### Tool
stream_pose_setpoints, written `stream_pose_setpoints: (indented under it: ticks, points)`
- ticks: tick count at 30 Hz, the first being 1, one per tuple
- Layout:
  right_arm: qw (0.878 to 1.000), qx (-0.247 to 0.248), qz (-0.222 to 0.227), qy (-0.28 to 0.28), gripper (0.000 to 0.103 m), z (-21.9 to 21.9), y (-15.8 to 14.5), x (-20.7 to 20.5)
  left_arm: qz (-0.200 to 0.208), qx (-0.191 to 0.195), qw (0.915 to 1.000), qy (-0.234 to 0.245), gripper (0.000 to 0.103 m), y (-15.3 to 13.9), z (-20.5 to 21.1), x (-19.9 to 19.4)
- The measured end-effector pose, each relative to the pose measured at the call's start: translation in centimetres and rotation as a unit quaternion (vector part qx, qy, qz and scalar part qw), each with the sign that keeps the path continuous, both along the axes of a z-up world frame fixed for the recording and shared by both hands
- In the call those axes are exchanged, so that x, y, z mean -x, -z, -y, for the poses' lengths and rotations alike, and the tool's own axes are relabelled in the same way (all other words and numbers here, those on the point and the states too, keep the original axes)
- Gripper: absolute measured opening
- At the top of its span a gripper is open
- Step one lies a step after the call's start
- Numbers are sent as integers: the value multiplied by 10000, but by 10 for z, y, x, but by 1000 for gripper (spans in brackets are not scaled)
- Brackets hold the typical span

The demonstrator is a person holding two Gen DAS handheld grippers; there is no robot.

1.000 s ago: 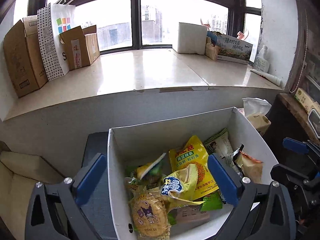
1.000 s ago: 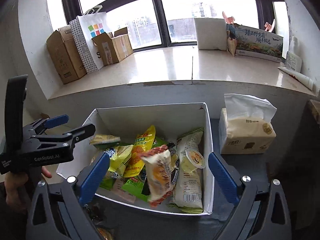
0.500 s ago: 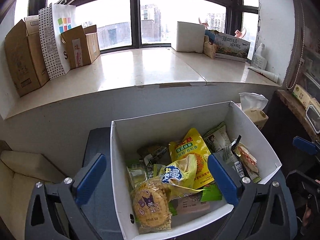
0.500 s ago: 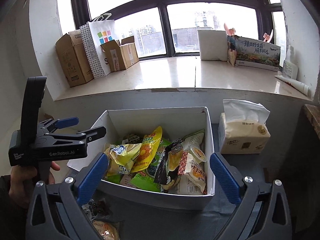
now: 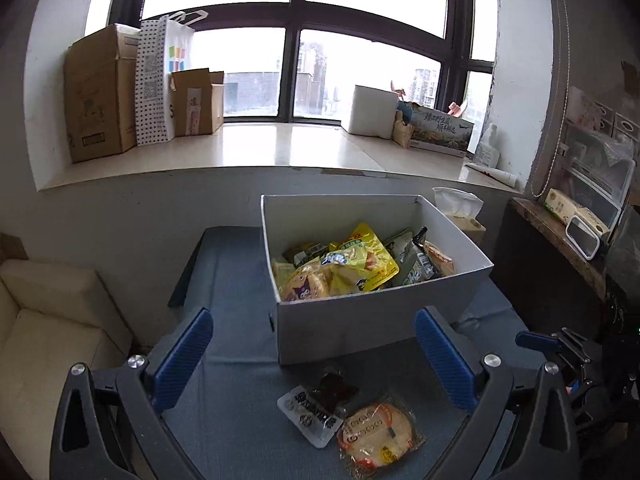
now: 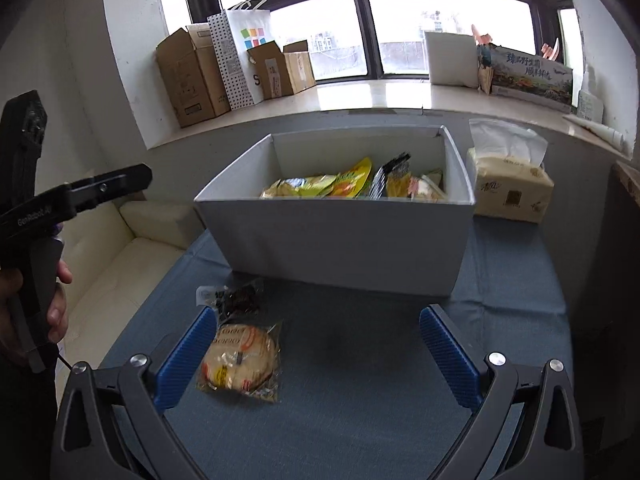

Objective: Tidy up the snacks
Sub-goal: 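Grasp the round bread pastry bag with the right gripper and lift it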

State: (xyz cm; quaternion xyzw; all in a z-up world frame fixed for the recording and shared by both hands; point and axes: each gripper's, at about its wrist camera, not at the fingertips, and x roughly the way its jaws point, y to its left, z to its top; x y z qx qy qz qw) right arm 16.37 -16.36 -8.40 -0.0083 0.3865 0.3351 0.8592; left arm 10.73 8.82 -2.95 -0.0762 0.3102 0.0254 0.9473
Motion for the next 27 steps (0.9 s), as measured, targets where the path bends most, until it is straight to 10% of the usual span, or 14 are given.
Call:
stream_pose_setpoints:
  ticks: [10,27]
  points:
    - [9957,529,-429,-630,103,-67,62,30,-193,516,9975,-454,103,36,-12,84]
    - [9835,1490,-204,-1010,103,-123,98,24,-605,553,9956,-458,103,63,-10,86]
